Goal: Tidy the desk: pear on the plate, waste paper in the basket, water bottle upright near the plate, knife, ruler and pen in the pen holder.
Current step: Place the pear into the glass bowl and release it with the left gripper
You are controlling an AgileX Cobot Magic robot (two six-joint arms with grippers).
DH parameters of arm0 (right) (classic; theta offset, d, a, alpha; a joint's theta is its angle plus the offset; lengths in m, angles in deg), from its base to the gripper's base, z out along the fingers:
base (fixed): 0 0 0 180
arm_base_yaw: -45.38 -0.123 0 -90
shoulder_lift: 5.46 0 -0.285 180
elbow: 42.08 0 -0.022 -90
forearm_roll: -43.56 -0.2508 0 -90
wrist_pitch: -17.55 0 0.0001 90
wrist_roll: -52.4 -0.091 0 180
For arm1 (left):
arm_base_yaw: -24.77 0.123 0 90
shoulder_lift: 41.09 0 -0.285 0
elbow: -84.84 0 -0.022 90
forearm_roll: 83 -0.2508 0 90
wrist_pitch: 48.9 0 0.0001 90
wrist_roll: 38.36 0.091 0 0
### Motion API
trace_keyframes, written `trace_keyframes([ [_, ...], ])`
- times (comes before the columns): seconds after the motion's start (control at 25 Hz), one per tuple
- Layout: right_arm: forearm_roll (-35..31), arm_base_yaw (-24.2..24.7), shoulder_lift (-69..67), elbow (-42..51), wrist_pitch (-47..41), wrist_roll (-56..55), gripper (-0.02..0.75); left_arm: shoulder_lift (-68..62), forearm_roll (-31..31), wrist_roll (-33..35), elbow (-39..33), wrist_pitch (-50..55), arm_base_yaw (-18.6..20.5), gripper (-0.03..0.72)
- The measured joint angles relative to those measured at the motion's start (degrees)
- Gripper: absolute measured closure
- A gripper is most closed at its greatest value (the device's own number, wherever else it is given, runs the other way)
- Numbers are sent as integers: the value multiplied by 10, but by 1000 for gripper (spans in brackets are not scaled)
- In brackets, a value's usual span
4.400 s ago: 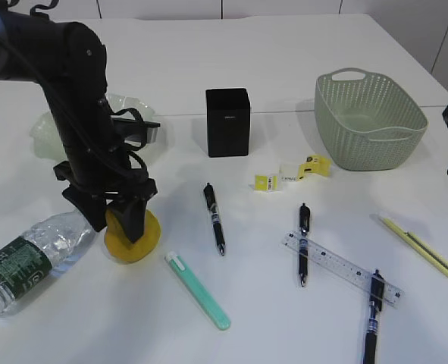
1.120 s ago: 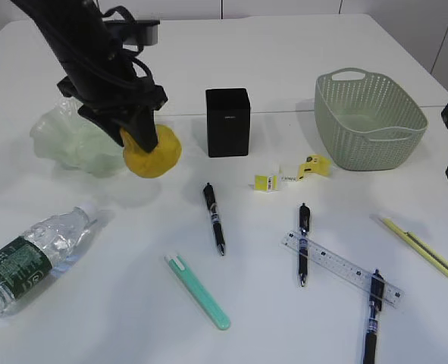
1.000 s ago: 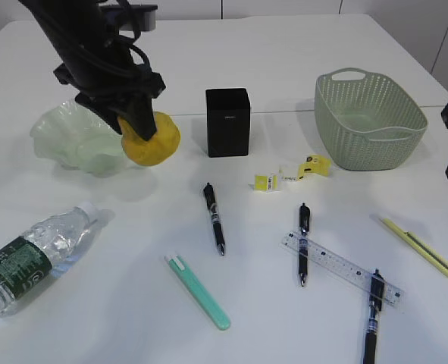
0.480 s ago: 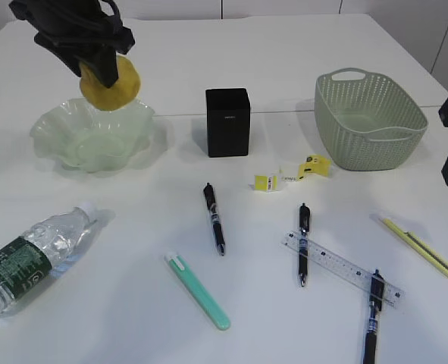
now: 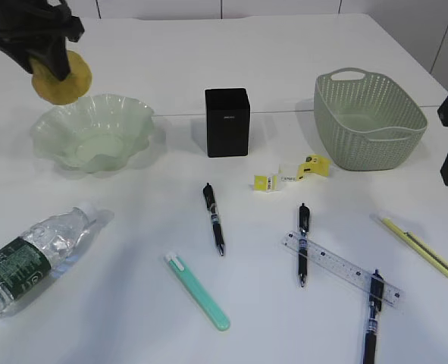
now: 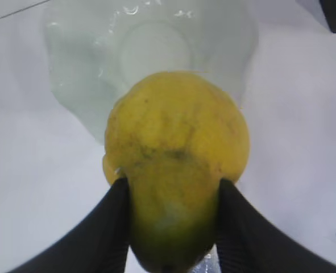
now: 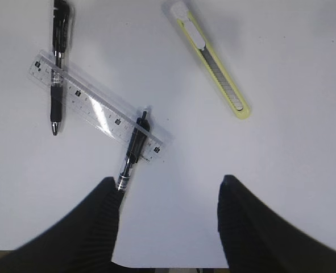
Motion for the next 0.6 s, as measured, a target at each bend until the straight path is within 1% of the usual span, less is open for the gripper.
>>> trace_keyframes([
  [0.08,0,0,0,0,0,0,296,0,5,0,1,0,20,401],
  [0.24,-2,0,0,0,0,0,296,-14,16,-1,13,0,43,401],
  [0.48,-2,0,0,0,0,0,296,-93,39,-1,63,-4,50,401],
  [0.6,-2,0,0,0,0,0,296,-128,54,-1,99,-7,50,401],
])
